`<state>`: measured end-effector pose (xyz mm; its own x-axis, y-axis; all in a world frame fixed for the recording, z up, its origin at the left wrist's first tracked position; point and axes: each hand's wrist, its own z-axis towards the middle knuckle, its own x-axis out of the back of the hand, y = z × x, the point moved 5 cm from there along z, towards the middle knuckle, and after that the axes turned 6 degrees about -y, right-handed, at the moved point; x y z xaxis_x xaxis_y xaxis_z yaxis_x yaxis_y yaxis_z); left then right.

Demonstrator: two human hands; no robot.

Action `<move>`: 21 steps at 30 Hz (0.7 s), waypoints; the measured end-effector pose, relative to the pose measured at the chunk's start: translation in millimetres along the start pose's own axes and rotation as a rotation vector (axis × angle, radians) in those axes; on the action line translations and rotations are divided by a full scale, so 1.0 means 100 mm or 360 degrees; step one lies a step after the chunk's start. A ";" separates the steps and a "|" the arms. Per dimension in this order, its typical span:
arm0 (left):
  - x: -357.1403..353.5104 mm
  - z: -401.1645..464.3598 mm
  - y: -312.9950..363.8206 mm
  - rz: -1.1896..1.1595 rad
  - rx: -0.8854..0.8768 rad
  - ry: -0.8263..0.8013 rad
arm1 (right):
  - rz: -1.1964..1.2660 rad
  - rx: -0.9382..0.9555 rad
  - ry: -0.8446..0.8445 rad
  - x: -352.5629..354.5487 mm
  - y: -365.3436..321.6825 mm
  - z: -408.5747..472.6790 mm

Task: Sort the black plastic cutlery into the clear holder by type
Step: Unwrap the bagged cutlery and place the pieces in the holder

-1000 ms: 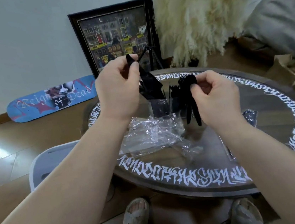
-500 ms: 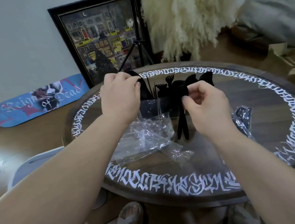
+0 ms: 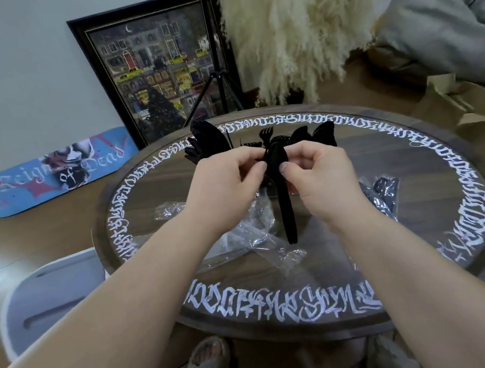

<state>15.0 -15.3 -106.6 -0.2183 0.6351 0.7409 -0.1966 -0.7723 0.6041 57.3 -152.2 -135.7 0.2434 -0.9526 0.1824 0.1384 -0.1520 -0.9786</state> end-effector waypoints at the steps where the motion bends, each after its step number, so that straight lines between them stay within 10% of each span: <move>1: 0.00 0.01 0.01 -0.0051 0.0008 -0.0025 | 0.0005 -0.0007 0.0010 0.02 0.00 0.00; 9: 0.10 0.12 0.18 -0.0142 0.0046 -0.0156 | 0.0252 -0.0035 -0.0048 0.06 -0.02 0.00; 16: 0.64 0.35 0.30 0.0125 -0.0166 0.0632 | 0.0228 -0.0003 0.0212 0.29 -0.07 -0.02; 21: 0.62 0.51 0.29 0.0303 -0.0300 0.0740 | 0.0133 0.0042 0.0282 0.34 -0.08 -0.05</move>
<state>44.3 1.1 -28.2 -0.6586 0.4564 0.5982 -0.2713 -0.8856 0.3770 60.1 -184.8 -121.8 0.0823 -0.9935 0.0790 0.1505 -0.0660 -0.9864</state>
